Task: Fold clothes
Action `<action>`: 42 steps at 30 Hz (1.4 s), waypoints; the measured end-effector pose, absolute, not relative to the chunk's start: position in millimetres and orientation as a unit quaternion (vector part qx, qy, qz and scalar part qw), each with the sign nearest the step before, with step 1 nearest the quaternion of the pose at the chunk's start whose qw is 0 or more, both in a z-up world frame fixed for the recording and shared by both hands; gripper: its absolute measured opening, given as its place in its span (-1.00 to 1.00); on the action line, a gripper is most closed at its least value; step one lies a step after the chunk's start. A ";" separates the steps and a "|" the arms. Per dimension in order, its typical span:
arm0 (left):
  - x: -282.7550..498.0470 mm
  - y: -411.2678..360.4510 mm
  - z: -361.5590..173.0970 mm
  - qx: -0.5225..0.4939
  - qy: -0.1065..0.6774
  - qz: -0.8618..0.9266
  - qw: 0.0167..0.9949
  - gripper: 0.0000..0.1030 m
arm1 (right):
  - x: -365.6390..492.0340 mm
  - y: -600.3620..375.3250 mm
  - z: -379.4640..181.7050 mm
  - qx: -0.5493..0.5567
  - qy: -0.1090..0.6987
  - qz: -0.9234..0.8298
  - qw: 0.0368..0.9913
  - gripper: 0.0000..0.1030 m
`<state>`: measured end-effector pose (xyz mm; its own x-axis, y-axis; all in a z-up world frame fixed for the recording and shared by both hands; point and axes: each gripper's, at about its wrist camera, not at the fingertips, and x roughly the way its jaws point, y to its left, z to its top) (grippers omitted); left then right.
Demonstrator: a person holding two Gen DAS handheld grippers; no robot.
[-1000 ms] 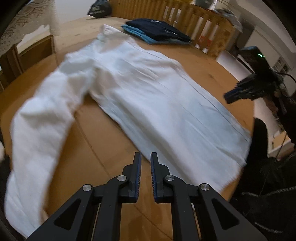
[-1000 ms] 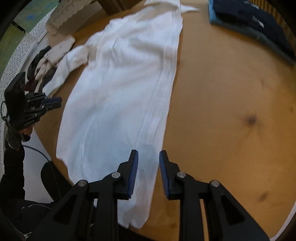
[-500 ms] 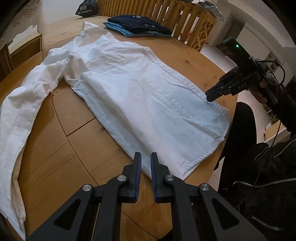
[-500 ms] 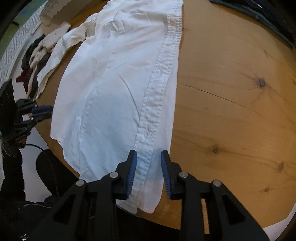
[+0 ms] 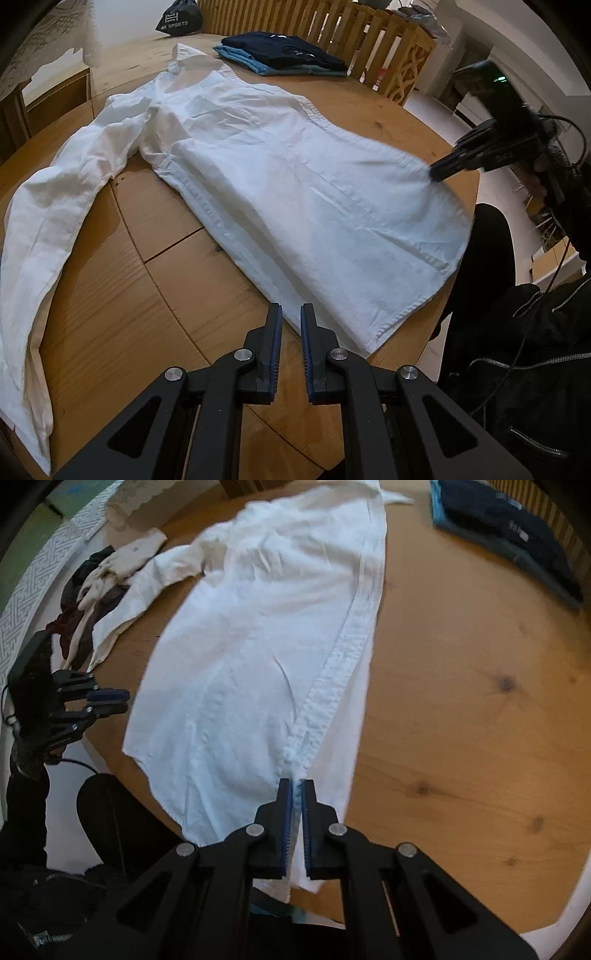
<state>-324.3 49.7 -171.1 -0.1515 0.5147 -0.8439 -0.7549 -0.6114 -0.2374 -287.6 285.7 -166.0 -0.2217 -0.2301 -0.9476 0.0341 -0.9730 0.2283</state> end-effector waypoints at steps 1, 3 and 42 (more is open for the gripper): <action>-323.8 49.2 -170.4 -0.494 0.122 0.749 0.424 -0.82 | -288.2 290.4 -162.8 0.619 -0.074 -0.778 0.075 -0.90; -323.9 49.3 -168.8 -0.492 0.123 0.750 0.425 -0.82 | -291.9 296.5 -164.1 0.626 -0.071 -0.775 0.055 -0.90; -263.9 109.4 -170.0 -0.452 0.192 0.771 0.406 -0.92 | -323.8 294.3 -204.1 0.627 -0.107 -0.767 0.084 -0.90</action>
